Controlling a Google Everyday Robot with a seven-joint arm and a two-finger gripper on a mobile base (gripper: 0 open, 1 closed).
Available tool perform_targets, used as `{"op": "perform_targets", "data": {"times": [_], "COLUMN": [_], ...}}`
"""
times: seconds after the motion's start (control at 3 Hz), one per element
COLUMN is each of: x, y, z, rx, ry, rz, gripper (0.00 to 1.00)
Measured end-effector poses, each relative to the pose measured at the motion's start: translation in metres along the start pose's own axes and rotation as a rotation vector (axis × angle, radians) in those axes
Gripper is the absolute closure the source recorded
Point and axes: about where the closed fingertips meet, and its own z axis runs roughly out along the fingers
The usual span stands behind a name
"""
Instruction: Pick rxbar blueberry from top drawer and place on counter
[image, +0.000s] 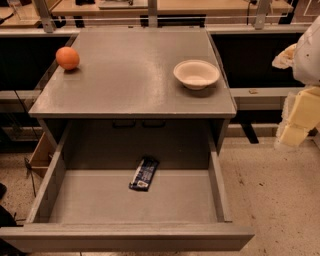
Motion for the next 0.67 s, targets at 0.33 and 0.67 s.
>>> {"op": "perform_targets", "data": {"times": [0.33,0.67], "x": [0.000,-0.017], "y": [0.000,0.004], "z": [0.000,0.021], "rx": [0.000,-0.023], "ry": [0.000,-0.036], "rz": [0.000,-0.018], "gripper": [0.00,0.00]}}
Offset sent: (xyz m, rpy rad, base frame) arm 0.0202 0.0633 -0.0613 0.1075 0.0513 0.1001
